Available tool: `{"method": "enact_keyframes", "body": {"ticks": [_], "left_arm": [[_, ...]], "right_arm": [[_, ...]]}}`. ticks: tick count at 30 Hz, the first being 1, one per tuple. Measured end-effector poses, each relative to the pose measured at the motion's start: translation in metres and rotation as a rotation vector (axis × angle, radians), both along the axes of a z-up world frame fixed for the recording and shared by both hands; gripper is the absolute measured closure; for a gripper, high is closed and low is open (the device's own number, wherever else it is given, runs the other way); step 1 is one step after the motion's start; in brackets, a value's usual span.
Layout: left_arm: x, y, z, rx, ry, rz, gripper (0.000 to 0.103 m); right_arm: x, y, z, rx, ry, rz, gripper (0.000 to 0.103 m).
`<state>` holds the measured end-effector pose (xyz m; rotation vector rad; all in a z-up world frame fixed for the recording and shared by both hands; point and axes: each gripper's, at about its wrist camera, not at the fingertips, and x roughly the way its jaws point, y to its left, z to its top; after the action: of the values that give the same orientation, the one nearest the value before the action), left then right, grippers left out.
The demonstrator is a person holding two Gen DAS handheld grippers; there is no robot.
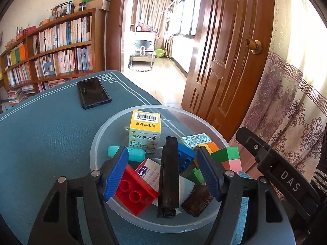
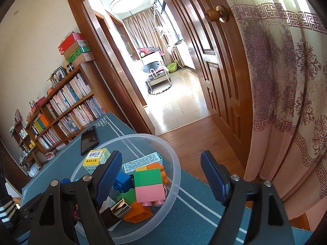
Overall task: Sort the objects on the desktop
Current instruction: 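Lower the black comb into the bowl and open the left gripper, then withdraw both grippers away from the bowl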
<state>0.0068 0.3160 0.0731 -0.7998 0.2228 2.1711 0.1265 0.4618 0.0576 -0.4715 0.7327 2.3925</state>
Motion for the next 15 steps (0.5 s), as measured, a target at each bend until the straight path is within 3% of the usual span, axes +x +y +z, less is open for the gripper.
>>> {"method": "enact_keyframes", "body": {"ticks": [6, 10, 15], "left_arm": [[0.006, -0.006, 0.007, -0.029, 0.067, 0.046, 0.03], [0.011, -0.018, 0.014, -0.03, 0.122, 0.094, 0.019], [0.013, -0.037, 0.026, -0.01, 0.154, 0.151, 0.018]], "right_arm": [[-0.002, -0.002, -0.001, 0.018, -0.011, 0.004, 0.02], [-0.003, -0.003, -0.002, 0.024, -0.017, 0.004, 0.018], [-0.009, -0.008, -0.003, 0.039, -0.041, 0.02, 0.016]]}}
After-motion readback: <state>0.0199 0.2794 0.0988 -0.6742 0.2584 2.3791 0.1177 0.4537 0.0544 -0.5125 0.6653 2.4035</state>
